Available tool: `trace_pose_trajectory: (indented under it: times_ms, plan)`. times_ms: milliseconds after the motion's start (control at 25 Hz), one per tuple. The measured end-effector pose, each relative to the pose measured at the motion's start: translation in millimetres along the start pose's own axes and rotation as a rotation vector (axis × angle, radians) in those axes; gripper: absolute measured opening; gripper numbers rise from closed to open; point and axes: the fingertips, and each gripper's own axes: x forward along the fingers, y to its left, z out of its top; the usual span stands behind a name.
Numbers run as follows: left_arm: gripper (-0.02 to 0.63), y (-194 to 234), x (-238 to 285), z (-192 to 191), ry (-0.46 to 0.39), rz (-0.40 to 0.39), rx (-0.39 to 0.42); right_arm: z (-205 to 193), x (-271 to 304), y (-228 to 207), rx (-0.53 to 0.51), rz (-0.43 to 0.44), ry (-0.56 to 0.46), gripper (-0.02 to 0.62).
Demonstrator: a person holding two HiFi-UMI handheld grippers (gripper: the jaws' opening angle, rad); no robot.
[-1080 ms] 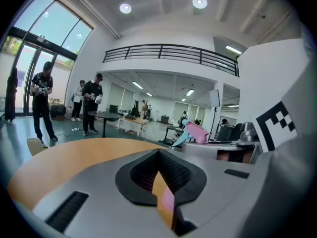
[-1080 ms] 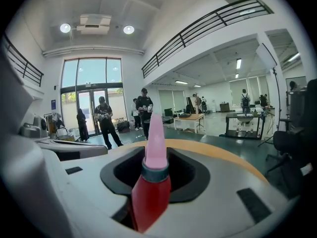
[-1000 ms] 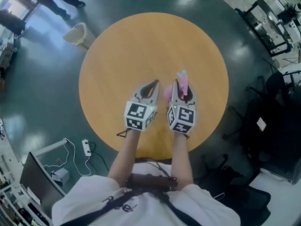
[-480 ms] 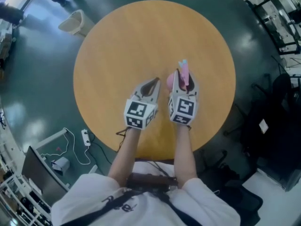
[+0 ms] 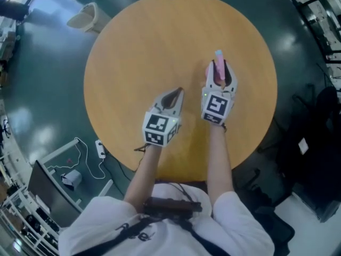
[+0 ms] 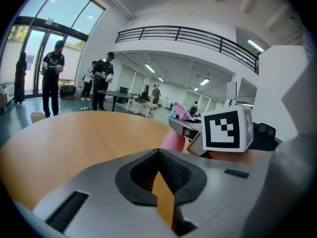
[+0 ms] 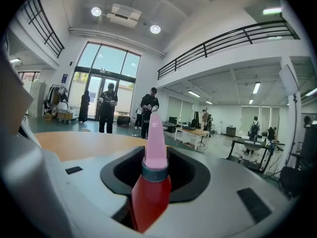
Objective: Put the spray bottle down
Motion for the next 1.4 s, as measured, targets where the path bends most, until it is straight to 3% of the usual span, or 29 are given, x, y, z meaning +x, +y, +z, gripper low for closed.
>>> trace_pose_trajectory:
  times_ms: [400, 720, 840, 960, 1040, 1400]
  plan:
    - [0.014, 6.8, 1.2, -12.0, 0.024, 0.004, -0.015, 0.6, 7.4, -4.2, -0.006, -0.044, -0.071, 0.163]
    - [0.014, 3.2, -7.7, -16.0, 0.025, -0.007, -0.01, -8.5, 2.7, -14.0, 0.059, -0.088, -0.069, 0.163]
    - [0.014, -1.7, -12.8, -13.1, 0.019, -0.016, -0.01, -8.6, -0.3, -15.4, 0.093, -0.09, -0.022, 0.164]
    - [0.012, -2.0, -19.0, -9.8, 0.009, -0.022, -0.001, -12.6, -3.0, -11.1, 0.115, -0.062, 0.005, 0.251]
    - [0.012, 0.5, -24.3, -9.1, 0.005, -0.027, 0.009, -15.0, -9.0, -6.2, 0.126, -0.055, 0.016, 0.27]
    - [0.014, -23.4, -57.8, 2.7, -0.047, -0.068, 0.053, -25.0, -68.4, -18.3, 0.142, -0.121, 0.036, 0.272]
